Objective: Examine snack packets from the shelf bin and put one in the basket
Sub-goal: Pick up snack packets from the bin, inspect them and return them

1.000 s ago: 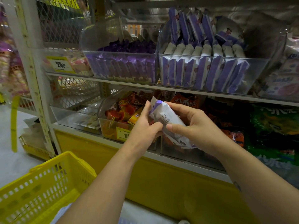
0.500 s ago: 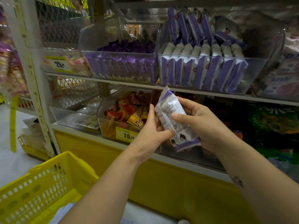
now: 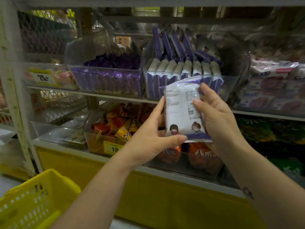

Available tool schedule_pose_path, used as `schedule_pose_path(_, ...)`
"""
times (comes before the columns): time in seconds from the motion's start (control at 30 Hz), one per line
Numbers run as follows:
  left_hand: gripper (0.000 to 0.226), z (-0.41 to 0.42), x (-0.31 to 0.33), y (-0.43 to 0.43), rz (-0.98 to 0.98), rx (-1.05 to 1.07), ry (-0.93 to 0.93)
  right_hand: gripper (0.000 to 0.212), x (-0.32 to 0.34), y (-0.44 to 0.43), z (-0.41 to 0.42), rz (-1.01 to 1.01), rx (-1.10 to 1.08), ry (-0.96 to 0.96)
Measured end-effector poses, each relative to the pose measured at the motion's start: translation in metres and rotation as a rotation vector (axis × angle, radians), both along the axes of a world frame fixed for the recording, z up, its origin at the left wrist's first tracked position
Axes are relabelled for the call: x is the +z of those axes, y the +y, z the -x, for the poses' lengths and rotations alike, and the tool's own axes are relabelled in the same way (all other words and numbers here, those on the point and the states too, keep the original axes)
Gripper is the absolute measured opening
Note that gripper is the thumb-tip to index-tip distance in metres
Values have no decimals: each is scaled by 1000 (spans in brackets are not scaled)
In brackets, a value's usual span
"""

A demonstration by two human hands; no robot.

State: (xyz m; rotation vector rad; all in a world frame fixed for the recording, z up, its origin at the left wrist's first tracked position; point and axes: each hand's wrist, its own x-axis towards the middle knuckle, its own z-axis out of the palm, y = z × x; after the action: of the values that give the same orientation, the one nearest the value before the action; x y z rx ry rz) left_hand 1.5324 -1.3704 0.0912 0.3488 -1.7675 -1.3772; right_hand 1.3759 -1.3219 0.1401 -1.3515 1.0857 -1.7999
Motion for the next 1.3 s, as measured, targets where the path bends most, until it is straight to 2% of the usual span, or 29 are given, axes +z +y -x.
schedule_pose_path(0.17,79,15,60,11,215,140,44,43,39,5,15,73,-137,83)
schedule_pose_path(0.3,56,24,107,9,351,308,53,44,74,10,35,72,-300,434)
schedule_pose_path(0.43,27,43,144,-7,382,426,50,31,105,10,59,55,-456,771)
schedule_pose_path(0.53,26,63,161,-19,399,464,1,19,120,7,76,66,-524,915)
schedule_pose_path(0.63,6,81,174,-35,417,477,-67,13,131,-2,96,75,-603,1027)
schedule_pose_path(0.7,1,92,181,-46,429,460,-123,13,136,-9,108,60,-635,1074)
schedule_pose_path(0.8,15,104,189,-59,473,473,-232,19,140,-20,125,6,-644,1152)
schedule_pose_path(0.97,16,124,197,-73,521,422,-311,33,144,-38,142,-25,-596,1264)
schedule_pose_path(1.2,15,147,197,-94,763,419,-392,27,155,-57,156,22,-579,1198)
schedule_pose_path(1.3,28,158,192,-99,877,389,-413,24,159,-62,160,42,-615,1153)
